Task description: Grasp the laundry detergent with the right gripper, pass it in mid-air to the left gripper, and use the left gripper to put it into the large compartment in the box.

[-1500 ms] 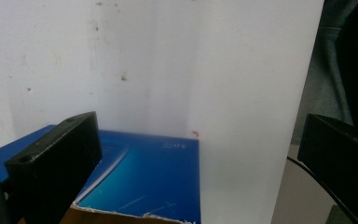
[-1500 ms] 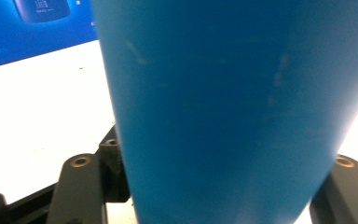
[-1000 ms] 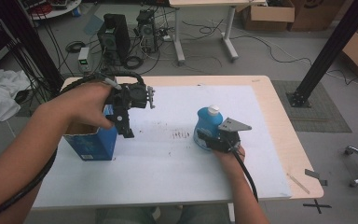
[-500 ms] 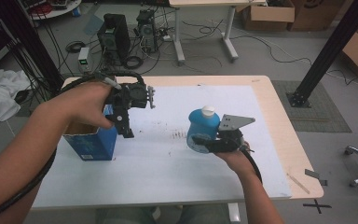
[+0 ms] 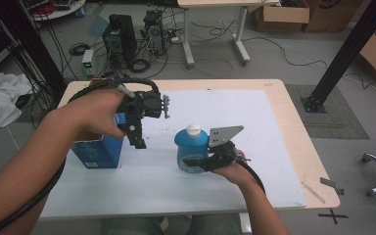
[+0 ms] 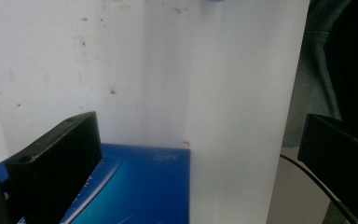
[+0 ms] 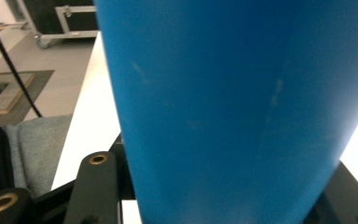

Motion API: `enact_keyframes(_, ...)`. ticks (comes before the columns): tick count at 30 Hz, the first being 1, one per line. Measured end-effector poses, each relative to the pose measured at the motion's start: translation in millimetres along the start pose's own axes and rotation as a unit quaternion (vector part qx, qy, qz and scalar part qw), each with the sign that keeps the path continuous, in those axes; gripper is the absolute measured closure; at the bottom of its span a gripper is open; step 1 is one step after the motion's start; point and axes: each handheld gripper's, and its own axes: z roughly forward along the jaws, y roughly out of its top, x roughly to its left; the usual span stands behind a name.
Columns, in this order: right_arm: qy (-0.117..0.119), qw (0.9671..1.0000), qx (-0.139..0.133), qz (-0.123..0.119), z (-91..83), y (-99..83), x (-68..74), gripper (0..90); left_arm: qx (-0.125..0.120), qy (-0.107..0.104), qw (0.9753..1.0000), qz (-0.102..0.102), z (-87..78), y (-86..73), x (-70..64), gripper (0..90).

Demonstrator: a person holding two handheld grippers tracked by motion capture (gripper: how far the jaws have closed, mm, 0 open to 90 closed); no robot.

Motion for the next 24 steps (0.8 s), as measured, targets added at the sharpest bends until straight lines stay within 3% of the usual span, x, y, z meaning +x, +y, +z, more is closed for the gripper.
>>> enact_keyframes(10, 0.033, 0.9994, 0.0, -0.009, 34.4, 8.5, 0.8, 45.5, -0.005, -0.008, 1.0, 0.0, 6.9, 2.8, -4.5, 0.1)
enact_keyframes(15, 0.037, 0.9993, -0.002, -0.01, 49.3, 12.6, 0.8, 45.5, -0.01, -0.008, 0.9999, 0.002, 7.8, 5.0, -6.5, 0.1)
enact_keyframes(24, 0.036, 0.9991, -0.015, -0.016, 59.5, 21.2, 1.0, 45.5, -0.013, -0.01, 0.9998, 0.011, 11.5, 14.8, -10.7, 0.1)
